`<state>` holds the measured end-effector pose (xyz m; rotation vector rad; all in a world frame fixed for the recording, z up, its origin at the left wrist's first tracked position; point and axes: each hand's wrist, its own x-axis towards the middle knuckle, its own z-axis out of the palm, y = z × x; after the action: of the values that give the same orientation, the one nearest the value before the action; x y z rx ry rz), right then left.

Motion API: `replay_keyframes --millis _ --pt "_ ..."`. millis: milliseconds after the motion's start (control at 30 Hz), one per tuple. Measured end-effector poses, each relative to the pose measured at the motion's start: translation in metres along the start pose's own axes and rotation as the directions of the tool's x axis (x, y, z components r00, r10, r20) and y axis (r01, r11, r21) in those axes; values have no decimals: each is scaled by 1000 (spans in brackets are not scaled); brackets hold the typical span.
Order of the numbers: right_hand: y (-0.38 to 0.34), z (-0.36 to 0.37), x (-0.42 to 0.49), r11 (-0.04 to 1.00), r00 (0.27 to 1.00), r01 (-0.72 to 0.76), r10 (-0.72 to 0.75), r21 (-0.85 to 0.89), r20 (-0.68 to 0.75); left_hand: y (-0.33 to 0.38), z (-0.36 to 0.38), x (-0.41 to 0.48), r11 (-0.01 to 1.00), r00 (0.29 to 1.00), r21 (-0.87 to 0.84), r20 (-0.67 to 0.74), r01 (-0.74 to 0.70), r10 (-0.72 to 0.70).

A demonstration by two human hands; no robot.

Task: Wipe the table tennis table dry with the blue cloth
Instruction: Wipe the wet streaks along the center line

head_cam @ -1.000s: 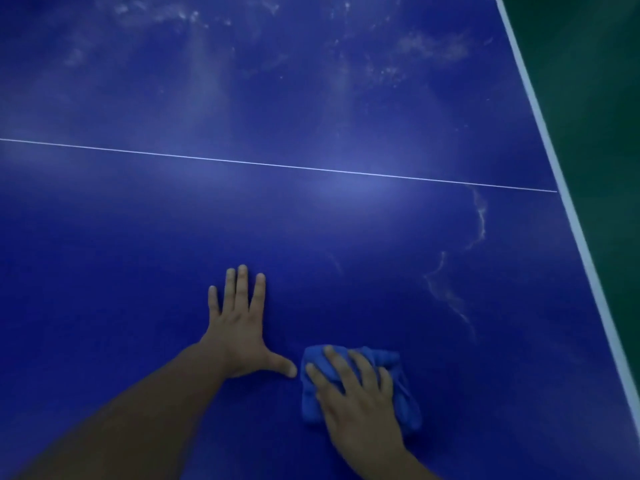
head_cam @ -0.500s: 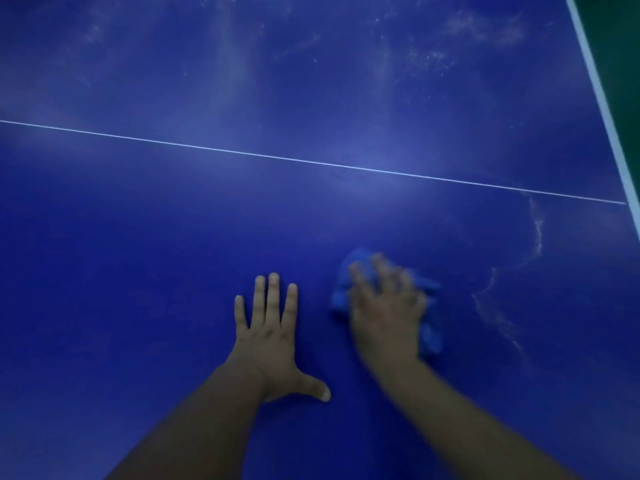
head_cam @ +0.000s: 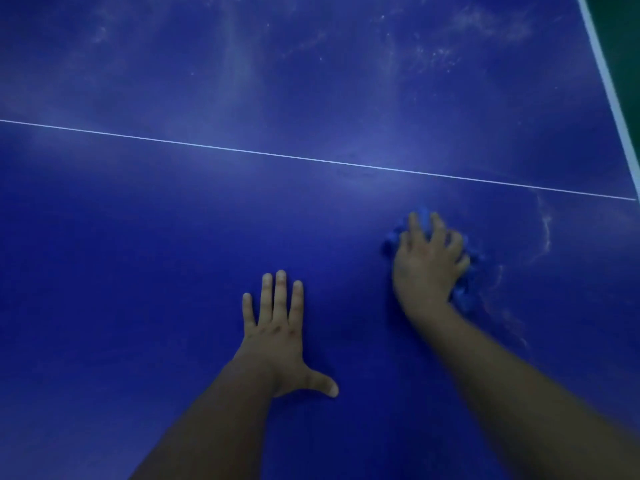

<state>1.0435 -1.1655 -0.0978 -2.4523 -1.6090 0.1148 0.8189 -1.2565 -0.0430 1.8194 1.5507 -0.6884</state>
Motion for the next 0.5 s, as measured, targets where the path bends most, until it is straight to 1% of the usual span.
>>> replay_keyframes --millis 67,133,200,233,267,300,333,367,400,433,467,500 --pt "-28 4 -63 977 977 215 -215 -16 -1 0 0 0 1000 1000 0 8 8 -8" --pt "-58 9 -101 922 921 386 -386 4 53 -1 1 2 1000 1000 1 14 11 -11" --pt "-79 12 -93 879 871 475 -477 44 118 -2 0 3 1000 1000 -2 16 19 -19" --pt "-78 15 -70 872 865 489 -489 31 114 -1 0 4 1000 1000 -2 13 22 -22" --pt "-73 17 -42 878 874 478 -475 -6 99 0 -1 3 1000 1000 1 8 25 -25" --pt "-63 17 -9 904 903 424 -419 -47 95 1 -1 3 1000 1000 2 3 24 -24" --pt "-50 14 28 947 946 314 -307 -69 100 2 -1 3 1000 1000 0 1 20 -20" --pt "-32 9 63 984 985 162 -156 -71 75 2 0 3 1000 1000 -4 1 15 -15" --pt "-11 2 91 999 998 4 -1 -53 55 2 0 2 1000 1000 -8 4 8 -8" --pt "11 -5 109 991 991 -129 129 -24 39 2 0 2 1000 1000 -7 3 3 -3" --pt "29 -11 116 976 975 -218 218 -5 38 1 0 2 1000 1000 -1 0 2 -2" --pt "42 -16 115 961 960 -276 276 7 48 0 -1 3 1000 1000 6 -3 1 -1"
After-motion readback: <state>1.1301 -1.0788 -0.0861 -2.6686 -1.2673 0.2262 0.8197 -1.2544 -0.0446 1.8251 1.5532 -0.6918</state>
